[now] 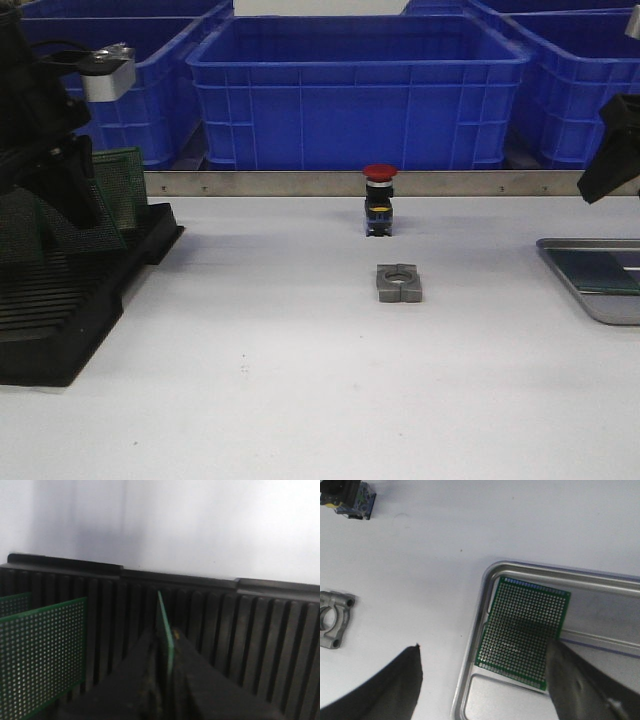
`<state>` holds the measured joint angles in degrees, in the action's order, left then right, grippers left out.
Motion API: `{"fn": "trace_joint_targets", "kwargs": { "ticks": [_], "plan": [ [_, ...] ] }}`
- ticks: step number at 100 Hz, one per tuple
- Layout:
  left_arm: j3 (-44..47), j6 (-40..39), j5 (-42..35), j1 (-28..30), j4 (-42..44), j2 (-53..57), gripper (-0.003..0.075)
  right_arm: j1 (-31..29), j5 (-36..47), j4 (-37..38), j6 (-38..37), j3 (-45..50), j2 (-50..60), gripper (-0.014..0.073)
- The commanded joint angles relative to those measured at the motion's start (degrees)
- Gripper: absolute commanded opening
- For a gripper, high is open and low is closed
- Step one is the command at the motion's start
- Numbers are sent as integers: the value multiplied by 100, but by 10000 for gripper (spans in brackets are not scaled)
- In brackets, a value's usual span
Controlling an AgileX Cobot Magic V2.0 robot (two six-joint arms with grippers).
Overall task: Place circuit board on tray
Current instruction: 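Lower the left gripper onto another green board in the rack, then lift the second board out of the rack with the left gripper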
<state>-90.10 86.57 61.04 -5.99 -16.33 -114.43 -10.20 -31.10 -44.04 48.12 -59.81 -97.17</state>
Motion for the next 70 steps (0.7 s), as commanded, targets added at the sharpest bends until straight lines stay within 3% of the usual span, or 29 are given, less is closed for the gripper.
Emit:
{"fn": "trace_joint_targets", "kwargs": {
  "ticks": [1,16,26,49,70],
  "plan": [
    [-224,-67,434,9,-122,349,-20,-34,29,-85,31,-174,314,532],
    [-699,-67,1225,9,-145,373,-20,-34,-43,-85,37,-174,522,532],
    [-928,-82,1226,9,-308,414,-20,-14,-145,-85,52,-174,729,532],
    [-1076,-82,1226,-19,-2011,524,-20,359,-217,-142,133,-174,1251,532],
    [-1076,-82,1226,-275,-3320,536,-20,1144,-248,-291,951,-174,1610,532]
  ]
}}
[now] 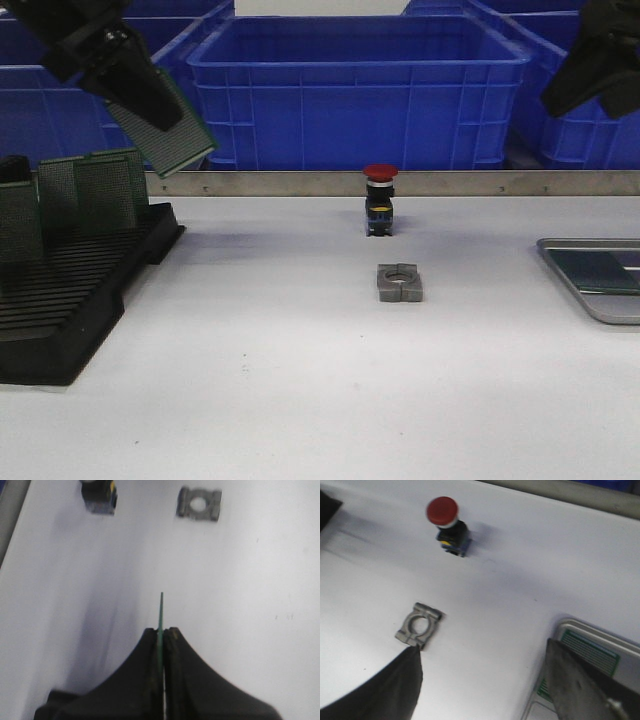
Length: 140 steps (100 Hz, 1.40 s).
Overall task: Place circuit board on tray
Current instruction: 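Lift the second board out of the rack with the left gripper, then grasp the second board's edge with the right gripper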
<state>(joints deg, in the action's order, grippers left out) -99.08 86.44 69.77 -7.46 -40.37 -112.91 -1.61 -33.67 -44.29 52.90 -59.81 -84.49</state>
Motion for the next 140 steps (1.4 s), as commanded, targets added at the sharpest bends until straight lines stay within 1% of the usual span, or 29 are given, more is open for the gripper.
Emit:
{"fn": "trace_joint_targets", "kwargs": {
  "ticks": [1,9,22,41,62,76,91,102,107,110,115,117,119,122,127,129,130,131,134,137,140],
  "plan": [
    [-178,-69,353,-150,-947,384,-20,314,-1,-290,551,-174,349,532],
    [-178,-69,353,-304,-1155,384,-20,644,-87,-391,953,-174,395,532],
    [-178,-69,353,-660,-1143,384,-20,1189,-207,-417,1815,-174,403,532],
    [-178,-36,353,-1123,-1143,384,-20,1695,-179,-522,2500,-174,385,532],
    [-178,-41,353,-1546,-1154,384,-20,1900,-156,-841,3169,-174,176,532],
    [-178,-41,353,-1733,-1154,384,-20,1934,-27,-1141,3465,-174,-40,532],
    [-178,-33,353,-1784,-1154,384,-20,1934,151,-1328,3526,-174,-262,532],
    [-178,-33,353,-1784,-1154,384,-20,1934,16,-1500,3531,-180,-432,532],
    [-178,-33,353,-1784,-1154,384,-20,1934,-50,-1572,3531,-180,-499,519],
    [-178,-33,353,-1784,-1154,384,-20,1934,-71,-1631,3531,-180,-521,493],
    [-178,-33,353,-1784,-1154,384,-20,1934,-84,-1680,3531,-180,-529,416],
    [-178,-33,353,-1784,-1154,384,-20,1934,-84,-1694,3531,-180,-529,371],
    [-178,-33,353,-1784,-1154,384,-20,1934,-84,-1708,3531,-180,-529,304],
    [-178,-33,353,-1784,-1154,384,-20,1934,-84,-1721,3531,-180,-529,252],
    [-178,-33,353,-1784,-1154,384,-20,1934,-89,-1721,3525,-180,-529,108],
    [-178,-33,353,-1784,-1154,384,-20,1934,-89,-1721,3525,-180,-529,74],
    [-178,-33,353,-1784,-1154,384,-20,1934,-89,-1721,3525,-180,-529,24],
    [-178,-33,353,-1784,-1154,384,-20,1934,-89,-1721,3525,-180,-529,24],
    [-178,-33,353,-1784,-1154,384,-20,1934,-89,-1721,3525,-180,-529,-50],
    [-178,-33,353,-1784,-1154,384,-20,1928,-89,-1721,3525,-180,-529,-103],
    [-178,-33,353,-1784,-1154,384,-19,1928,-89,-1721,3525,-180,-529,-118]
  ]
}}
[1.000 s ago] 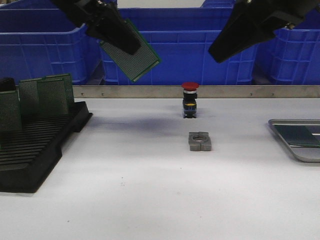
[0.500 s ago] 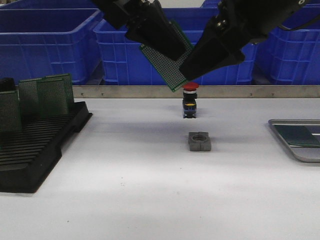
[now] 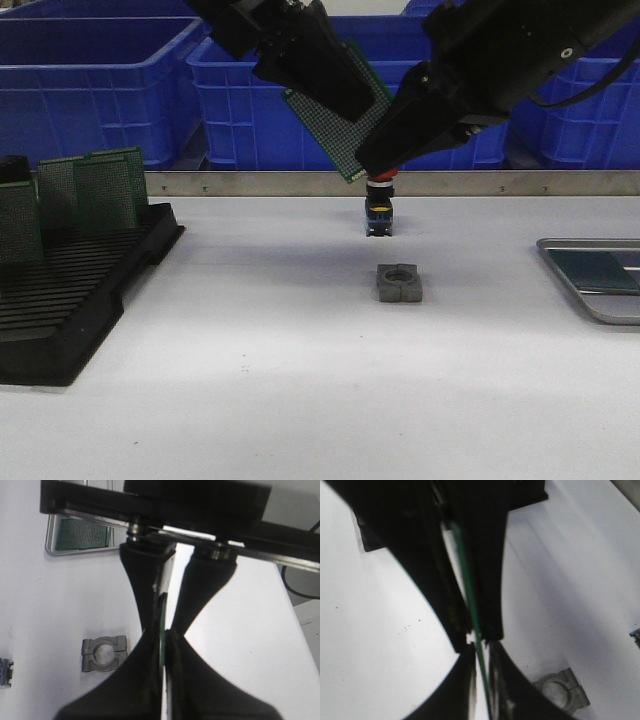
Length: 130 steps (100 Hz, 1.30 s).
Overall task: Place circuit board on tray
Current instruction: 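Grasp the second board's edge with the right gripper, then release the left gripper and carry the board over the tray, then lower the board into the tray and open the right gripper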
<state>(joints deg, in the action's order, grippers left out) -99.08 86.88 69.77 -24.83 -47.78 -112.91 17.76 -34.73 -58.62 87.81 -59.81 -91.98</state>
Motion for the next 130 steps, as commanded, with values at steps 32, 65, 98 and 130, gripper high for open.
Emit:
{"fn": "trace_joint_targets", "kwargs": {
  "ticks": [32,65,98,130],
  "plan": [
    [-178,-90,150,-36,-403,384,433,-12,41,-295,-121,-180,220,-116],
    [-684,-406,61,338,-322,384,584,-773,4,-289,-1094,136,220,-116],
    [-697,-419,158,427,-329,384,584,-2606,204,-295,-1736,667,36,-116],
    [-697,-431,197,427,-329,384,584,-3344,270,-431,-1875,768,-623,9]
  ]
}}
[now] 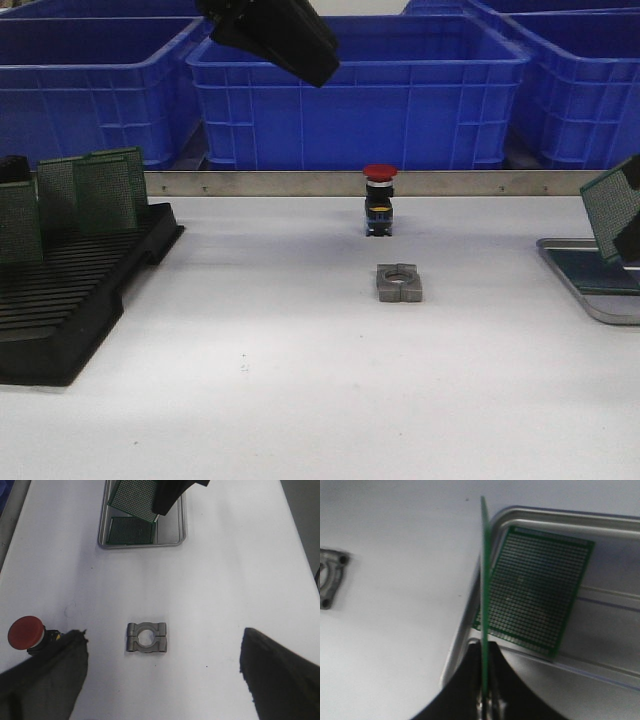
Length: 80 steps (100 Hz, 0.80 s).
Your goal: Place circuit board on tray
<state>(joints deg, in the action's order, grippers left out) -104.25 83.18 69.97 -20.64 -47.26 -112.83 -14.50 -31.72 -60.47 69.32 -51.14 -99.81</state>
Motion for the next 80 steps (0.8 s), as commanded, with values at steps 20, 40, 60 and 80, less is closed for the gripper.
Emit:
{"fn": "trace_joint_targets", "kwargs": {
  "ticks": [20,40,60,80],
  "plan": [
    [-179,-62,182,8,-345,376,584,-182,123,-187,-26,-114,167,491],
    [-179,-312,210,8,-73,388,501,-256,116,-133,-26,-119,433,478],
    [-179,-1859,324,8,731,420,22,-251,-628,-94,-26,-119,1070,1],
    [-179,-2349,324,8,1166,457,-20,-91,-736,-94,-10,-119,1768,-107]
  ]
}}
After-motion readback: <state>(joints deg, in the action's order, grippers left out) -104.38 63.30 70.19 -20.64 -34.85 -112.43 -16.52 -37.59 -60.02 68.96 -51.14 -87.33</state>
